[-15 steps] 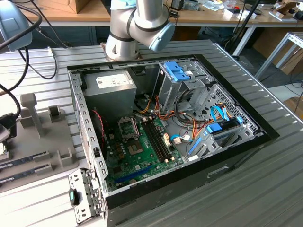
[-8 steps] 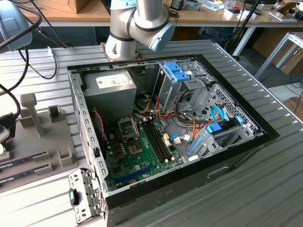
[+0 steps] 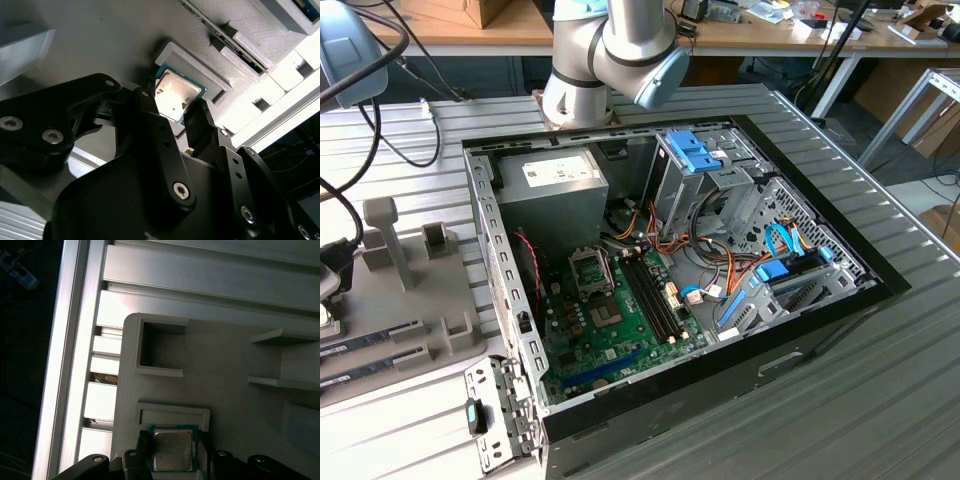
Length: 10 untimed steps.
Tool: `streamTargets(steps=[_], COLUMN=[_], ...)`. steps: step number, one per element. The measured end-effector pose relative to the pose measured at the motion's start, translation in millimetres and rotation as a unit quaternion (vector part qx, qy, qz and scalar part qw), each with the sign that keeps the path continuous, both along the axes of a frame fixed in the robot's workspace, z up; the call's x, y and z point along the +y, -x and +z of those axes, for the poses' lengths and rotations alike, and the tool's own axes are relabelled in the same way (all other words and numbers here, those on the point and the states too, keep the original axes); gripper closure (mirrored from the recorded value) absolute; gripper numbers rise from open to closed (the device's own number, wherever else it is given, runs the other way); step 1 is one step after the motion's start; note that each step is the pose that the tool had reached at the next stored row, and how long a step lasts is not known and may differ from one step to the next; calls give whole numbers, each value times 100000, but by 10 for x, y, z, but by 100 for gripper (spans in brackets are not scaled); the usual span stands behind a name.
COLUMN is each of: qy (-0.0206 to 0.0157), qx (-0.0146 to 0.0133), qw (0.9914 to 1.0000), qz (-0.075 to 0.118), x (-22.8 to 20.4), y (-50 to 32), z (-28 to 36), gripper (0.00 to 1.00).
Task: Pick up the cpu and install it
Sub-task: 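Pick up the cpu and move it towards the insertion slot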
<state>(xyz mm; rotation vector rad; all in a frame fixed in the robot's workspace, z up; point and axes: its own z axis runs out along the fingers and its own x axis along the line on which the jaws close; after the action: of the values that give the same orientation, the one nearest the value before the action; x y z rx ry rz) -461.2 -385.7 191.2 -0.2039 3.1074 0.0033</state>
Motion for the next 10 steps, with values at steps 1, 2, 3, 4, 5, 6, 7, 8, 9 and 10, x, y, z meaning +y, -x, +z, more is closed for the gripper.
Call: streamTargets(steps=[1,2,3,4,5,6,7,8,9,10], qy=[1,3,4,2,3,2,1,-1,-19,-128], qx=[1,2,0,-1,1,2,1,20,26,8], qw=[100000,100000,100000,100000,100000,100000,100000,100000,100000,100000], qz=[1,1,1,1,0,2,0,4,0,-1], x=[0,0,0,0,0,0,0,0,0,0], y=[0,0,0,0,0,0,0,0,1,0], z=[1,1,2,2,3,3,4,11,18,40], gripper=[53,53,53,53,53,53,53,53,53,53])
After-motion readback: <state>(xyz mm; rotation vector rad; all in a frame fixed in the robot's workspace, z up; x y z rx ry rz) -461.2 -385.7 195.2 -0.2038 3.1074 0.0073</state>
